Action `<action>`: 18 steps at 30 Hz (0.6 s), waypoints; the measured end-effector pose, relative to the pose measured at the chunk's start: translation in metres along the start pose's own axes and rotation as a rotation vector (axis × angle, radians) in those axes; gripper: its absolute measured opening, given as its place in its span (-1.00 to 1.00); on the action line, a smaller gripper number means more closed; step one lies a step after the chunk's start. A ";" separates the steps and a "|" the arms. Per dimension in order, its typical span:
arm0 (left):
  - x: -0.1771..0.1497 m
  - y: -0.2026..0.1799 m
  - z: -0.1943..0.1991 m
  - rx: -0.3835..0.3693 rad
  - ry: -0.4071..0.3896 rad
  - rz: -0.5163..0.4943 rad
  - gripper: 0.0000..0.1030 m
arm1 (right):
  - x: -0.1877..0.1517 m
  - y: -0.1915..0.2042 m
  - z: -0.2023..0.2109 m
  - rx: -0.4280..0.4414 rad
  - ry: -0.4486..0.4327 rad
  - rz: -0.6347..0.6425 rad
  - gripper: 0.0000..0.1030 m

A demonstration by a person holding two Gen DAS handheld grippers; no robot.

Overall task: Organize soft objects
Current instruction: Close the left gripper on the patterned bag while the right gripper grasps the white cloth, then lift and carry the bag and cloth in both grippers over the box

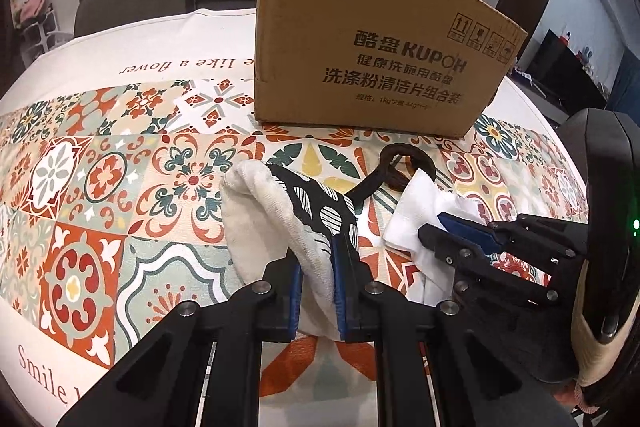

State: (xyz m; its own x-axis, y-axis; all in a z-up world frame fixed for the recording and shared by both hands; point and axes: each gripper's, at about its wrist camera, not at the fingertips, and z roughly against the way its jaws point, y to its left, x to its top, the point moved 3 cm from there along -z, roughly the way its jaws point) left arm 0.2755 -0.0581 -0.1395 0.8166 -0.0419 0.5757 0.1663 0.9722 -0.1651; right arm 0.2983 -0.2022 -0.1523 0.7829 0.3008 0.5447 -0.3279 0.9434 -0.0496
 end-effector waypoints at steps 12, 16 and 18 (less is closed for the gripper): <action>0.004 -0.009 0.019 -0.026 -0.042 -0.010 -0.72 | 0.001 -0.012 0.031 0.009 -0.070 -0.093 -0.81; 0.008 -0.013 0.031 -0.032 -0.077 -0.018 -0.72 | 0.005 -0.017 0.046 0.018 -0.101 -0.129 -0.81; 0.010 -0.014 0.038 -0.037 -0.093 -0.018 -0.72 | 0.006 -0.019 0.052 0.020 -0.120 -0.148 -0.81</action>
State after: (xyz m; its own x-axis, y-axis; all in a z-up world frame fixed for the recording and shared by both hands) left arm 0.2607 -0.0632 -0.1013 0.7589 -0.0362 0.6502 0.2024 0.9621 -0.1828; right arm 0.2814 -0.2257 -0.1043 0.7554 0.1386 0.6404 -0.2252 0.9728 0.0551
